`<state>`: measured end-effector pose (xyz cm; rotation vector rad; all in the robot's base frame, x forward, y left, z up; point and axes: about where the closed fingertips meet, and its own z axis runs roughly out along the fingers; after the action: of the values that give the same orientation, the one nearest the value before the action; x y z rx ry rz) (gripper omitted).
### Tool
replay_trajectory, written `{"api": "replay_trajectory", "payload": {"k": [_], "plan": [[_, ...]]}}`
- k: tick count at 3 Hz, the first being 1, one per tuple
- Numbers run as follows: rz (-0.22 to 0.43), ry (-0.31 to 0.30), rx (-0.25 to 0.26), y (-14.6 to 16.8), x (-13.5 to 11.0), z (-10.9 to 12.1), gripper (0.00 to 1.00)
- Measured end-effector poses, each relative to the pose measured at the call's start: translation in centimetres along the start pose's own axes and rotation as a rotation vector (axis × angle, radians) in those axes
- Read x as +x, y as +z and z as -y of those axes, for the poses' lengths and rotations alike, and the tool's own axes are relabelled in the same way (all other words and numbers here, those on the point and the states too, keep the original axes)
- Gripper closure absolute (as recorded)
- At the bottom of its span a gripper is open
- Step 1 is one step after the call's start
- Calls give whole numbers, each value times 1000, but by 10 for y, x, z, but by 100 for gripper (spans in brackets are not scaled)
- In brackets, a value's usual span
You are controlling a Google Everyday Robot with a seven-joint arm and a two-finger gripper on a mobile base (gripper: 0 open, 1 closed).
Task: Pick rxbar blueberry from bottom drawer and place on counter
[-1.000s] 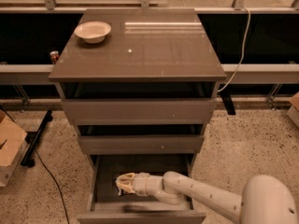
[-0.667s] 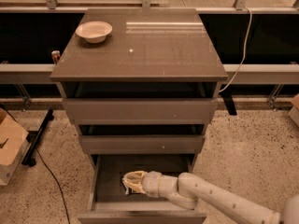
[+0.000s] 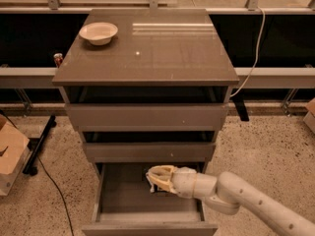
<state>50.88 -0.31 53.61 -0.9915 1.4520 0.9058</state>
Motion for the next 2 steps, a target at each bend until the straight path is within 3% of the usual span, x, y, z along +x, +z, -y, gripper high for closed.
{"api": "replay_trajectory", "payload": {"k": [2], "plan": [[-9, -178, -42, -41, -140, 21, 100]]}}
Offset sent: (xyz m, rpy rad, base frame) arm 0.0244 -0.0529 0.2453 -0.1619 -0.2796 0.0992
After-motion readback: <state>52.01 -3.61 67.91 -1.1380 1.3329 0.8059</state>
